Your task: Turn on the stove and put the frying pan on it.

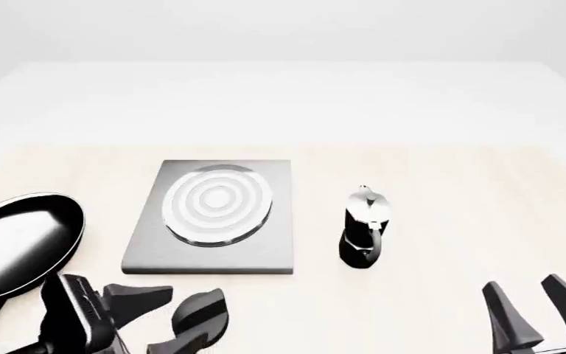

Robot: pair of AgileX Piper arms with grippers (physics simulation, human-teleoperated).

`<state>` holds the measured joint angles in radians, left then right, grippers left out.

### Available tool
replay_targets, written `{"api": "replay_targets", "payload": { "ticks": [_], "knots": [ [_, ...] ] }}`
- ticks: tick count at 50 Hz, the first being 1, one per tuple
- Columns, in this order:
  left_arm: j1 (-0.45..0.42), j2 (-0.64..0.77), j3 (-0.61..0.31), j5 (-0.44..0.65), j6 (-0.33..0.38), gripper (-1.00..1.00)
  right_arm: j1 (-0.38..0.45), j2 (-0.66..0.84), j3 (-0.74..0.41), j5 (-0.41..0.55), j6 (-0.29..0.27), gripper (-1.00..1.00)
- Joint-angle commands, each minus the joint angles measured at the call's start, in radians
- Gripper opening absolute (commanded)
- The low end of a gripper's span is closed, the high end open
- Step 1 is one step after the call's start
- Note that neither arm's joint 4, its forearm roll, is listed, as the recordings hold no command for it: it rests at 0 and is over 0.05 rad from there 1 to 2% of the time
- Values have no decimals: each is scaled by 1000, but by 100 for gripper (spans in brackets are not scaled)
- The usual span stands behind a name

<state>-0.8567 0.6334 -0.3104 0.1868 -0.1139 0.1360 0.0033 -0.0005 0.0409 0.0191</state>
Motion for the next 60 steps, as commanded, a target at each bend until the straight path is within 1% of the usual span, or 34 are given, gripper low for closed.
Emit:
{"api": "replay_targets", "payload": {
  "ticks": [1, 4, 6, 8, 9, 10, 13, 14, 16, 17, 19, 21, 24, 25, 26, 27, 28, 29, 31, 34, 35, 36, 40, 42, 43, 45, 46, 47, 52, 54, 56, 57, 58, 60],
  "knots": [
    [104, -244, -99, 303, 58, 100, 11, -1, 0, -6, 6, 100],
    [146, -289, -127, 374, 74, 100, 15, -1, 0, -7, 6, 100],
    [189, -319, -145, 424, 83, 100, 17, -1, 0, -9, 5, 100],
    [221, -342, -157, 461, 97, 100, 17, -1, 0, -11, 4, 100],
    [221, -342, -157, 461, 97, 100, 17, -1, 0, -11, 4, 100],
    [251, -358, -166, 487, 98, 100, 18, -1, 0, -12, 5, 100],
    [319, -389, -177, 540, 134, 100, 19, -3, 0, -13, 5, 100],
    [338, -394, -180, 553, 133, 100, 20, -3, 0, -13, 6, 100],
    [390, -407, -185, 583, 151, 100, 22, -3, 0, -13, 4, 100],
    [540, -436, -238, 680, 199, 100, 28, -3, 0, -14, 1, 100],
    [571, -442, -258, 718, 215, 100, 36, -3, 0, -13, 0, 100],
    [606, -439, -263, 735, 257, 100, 47, -2, 0, -13, -5, 100],
    [622, -433, -279, 749, 252, 100, 50, -2, 0, -13, -6, 100],
    [656, -430, -289, 762, 280, 100, 51, -1, -3, -14, -6, 100],
    [656, -430, -289, 762, 280, 100, 51, -1, -3, -14, -6, 100],
    [683, -433, -304, 793, 301, 100, 53, -1, -2, -16, -7, 100],
    [683, -434, -304, 793, 301, 100, 53, -1, -3, -17, -7, 100],
    [702, -436, -309, 804, 319, 100, 53, -1, -3, -17, -7, 100],
    [724, -433, -321, 817, 320, 100, 55, 0, -3, -17, -7, 100],
    [775, -430, -328, 830, 355, 100, 64, 6, -4, -21, -8, 100],
    [847, -425, -346, 853, 375, 100, 77, 29, -6, -45, -7, 100],
    [858, -428, -347, 863, 381, 100, 79, 36, -6, -52, -8, 100],
    [900, -422, -344, 869, 390, 100, 84, 35, -6, -54, -7, 100],
    [946, -406, -312, 850, 419, 100, 85, 31, -7, -50, -5, 100],
    [939, -413, -303, 858, 415, 100, 86, 29, -8, -49, -5, 100],
    [978, -401, -274, 824, 431, 100, 88, 28, -9, -47, -5, 100],
    [978, -400, -273, 823, 431, 100, 88, 27, -9, -46, -5, 100],
    [1049, -361, -225, 768, 466, 100, 89, 23, -11, -41, -6, 100],
    [1115, -331, -194, 729, 518, 100, 90, 25, -10, -45, -5, 100],
    [1120, -330, -188, 727, 524, 100, 91, 26, -11, -45, -5, 100],
    [1145, -323, -172, 715, 547, 100, 96, 29, -12, -47, -6, 100],
    [1147, -322, -172, 717, 544, 100, 97, 30, -13, -47, -6, 100],
    [1163, -314, -162, 707, 561, 100, 99, 30, -13, -48, -6, 100],
    [1177, -306, -162, 698, 566, 100, 99, 33, -14, -50, -6, 100]
  ]
}}
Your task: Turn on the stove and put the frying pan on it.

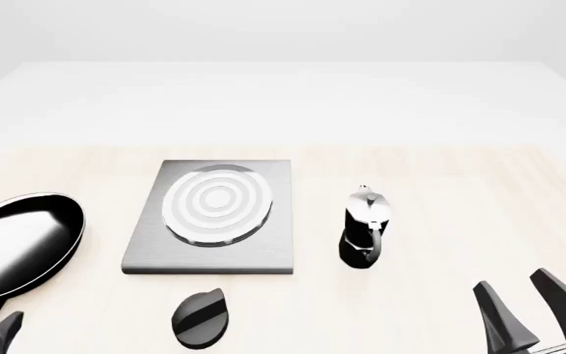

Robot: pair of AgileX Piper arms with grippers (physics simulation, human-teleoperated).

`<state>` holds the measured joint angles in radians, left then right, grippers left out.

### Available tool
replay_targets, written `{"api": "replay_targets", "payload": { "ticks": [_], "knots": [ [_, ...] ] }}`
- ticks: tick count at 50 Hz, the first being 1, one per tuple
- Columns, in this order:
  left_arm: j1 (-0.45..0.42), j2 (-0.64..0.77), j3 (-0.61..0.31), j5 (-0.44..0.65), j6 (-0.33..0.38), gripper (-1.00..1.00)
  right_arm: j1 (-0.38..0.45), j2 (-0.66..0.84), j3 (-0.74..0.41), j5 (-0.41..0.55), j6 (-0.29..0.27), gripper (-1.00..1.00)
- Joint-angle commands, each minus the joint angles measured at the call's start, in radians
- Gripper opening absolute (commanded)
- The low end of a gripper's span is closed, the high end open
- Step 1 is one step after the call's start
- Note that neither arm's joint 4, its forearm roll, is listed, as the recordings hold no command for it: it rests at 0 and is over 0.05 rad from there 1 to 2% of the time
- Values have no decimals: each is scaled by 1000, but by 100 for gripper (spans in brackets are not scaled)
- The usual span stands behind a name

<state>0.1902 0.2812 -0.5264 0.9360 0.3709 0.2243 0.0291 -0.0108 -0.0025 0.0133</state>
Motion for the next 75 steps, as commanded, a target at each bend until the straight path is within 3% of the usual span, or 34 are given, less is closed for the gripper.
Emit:
{"api": "replay_targets", "payload": {
  "ticks": [1, 13, 24, 32, 42, 49, 75],
  "knots": [
    [144, 55, 61, -62, 97, 100, 11, 7, -3, -7, 1, 100],
    [249, 129, 40, -96, 167, 100, 11, 3, -1, -7, 5, 100],
    [362, 254, 89, -250, 238, 100, 15, 14, 0, -20, 8, 100],
    [383, 320, 120, -332, 236, 100, 17, 19, 0, -24, 7, 100],
    [404, 498, 216, -580, 240, 100, 22, 22, 0, -24, 3, 100],
    [408, 503, 217, -574, 247, 100, 22, 36, 0, -36, 0, 100],
    [489, 740, 239, -786, 304, 100, 25, 110, 9, -103, -9, 100]
  ]
}}
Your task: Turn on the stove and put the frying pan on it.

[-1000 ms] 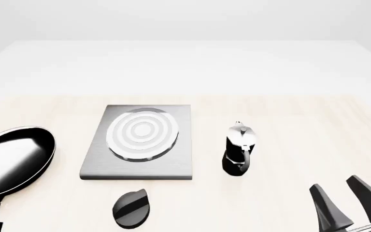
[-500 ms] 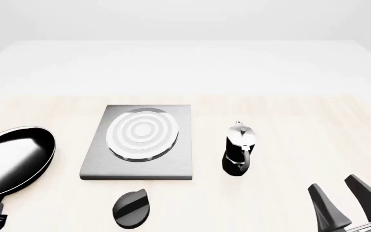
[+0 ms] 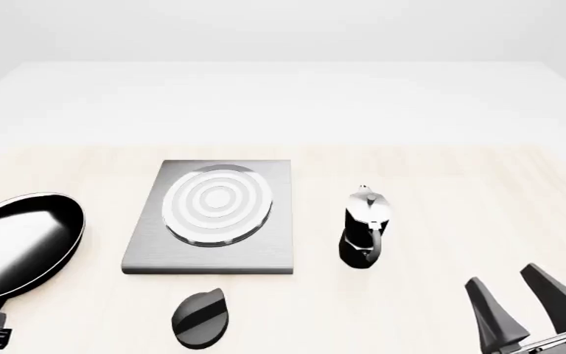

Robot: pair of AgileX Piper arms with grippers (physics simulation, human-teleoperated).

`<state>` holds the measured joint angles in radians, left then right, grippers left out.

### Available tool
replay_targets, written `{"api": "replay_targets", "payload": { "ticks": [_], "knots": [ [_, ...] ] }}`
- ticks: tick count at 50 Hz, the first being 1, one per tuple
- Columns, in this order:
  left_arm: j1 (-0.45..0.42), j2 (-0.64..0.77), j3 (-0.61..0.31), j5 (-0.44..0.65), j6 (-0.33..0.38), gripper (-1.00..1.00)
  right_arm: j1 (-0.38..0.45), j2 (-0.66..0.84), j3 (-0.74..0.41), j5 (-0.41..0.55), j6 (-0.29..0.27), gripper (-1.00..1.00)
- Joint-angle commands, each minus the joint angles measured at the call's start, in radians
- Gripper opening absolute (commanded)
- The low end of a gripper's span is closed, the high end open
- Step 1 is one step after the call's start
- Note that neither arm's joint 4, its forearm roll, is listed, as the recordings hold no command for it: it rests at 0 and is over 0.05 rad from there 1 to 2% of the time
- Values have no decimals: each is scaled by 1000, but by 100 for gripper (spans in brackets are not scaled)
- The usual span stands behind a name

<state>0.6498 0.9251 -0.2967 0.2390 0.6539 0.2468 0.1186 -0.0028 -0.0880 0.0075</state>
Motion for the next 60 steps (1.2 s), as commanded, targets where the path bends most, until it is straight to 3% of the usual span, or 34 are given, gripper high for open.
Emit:
{"api": "replay_targets", "payload": {
  "ticks": [1, 40, 48, 60],
  "knots": [
    [30, 106, 11, -98, 20, 100, 2, 22, 1, -19, -3, 100],
    [88, 431, 35, -398, 85, 100, -5, 59, 2, -46, -3, 100],
    [99, 605, 19, -550, 93, 100, -4, 68, 3, -54, -3, 100],
    [102, 681, 20, -622, 106, 100, -5, 73, 3, -57, -4, 100]
  ]
}}
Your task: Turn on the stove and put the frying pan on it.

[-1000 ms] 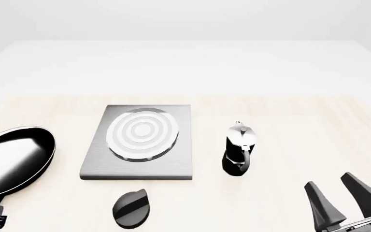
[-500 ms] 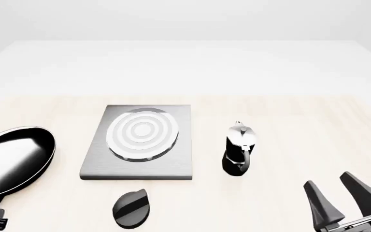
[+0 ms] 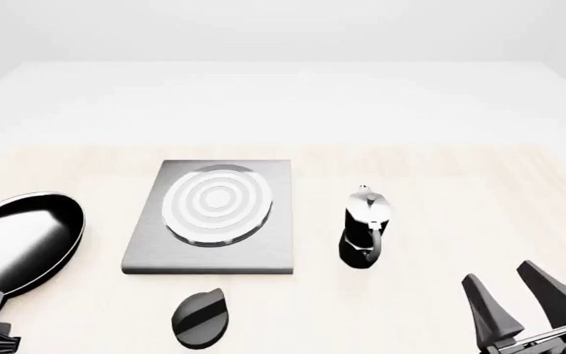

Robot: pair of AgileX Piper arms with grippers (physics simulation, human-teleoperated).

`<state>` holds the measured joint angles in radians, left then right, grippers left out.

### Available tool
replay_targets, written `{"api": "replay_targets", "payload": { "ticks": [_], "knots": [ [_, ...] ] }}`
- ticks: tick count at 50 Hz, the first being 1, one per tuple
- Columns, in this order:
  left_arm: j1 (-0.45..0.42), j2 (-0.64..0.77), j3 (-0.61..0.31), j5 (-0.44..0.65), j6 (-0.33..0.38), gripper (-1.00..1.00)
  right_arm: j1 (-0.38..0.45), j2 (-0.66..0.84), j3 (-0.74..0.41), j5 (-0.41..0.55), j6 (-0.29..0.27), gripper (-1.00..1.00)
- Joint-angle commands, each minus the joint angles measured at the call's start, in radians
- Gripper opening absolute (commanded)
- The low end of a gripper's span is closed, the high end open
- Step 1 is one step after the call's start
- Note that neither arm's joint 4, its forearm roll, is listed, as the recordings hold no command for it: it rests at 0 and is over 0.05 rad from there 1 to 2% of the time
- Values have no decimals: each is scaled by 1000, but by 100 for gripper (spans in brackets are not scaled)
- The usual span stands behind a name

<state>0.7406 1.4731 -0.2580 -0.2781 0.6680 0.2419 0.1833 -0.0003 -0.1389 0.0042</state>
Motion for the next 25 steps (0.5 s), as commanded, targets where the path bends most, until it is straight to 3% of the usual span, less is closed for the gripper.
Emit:
{"api": "replay_targets", "payload": {
  "ticks": [1, 6, 7, 19, 25],
  "knots": [
    [11, 134, -19, -105, 92, 100, 0, 8, 0, -6, 0, 100],
    [-11, 83, 6, -100, 82, 100, 1, 7, 0, -6, 1, 100],
    [-13, 77, 8, -96, 78, -100, 0, 6, 0, -6, 1, 100],
    [-45, -57, 26, -18, 63, -100, 0, -4, 0, 2, 1, 100],
    [-77, -186, 16, 96, 24, -100, 2, -9, 0, 6, 1, 100]
  ]
}}
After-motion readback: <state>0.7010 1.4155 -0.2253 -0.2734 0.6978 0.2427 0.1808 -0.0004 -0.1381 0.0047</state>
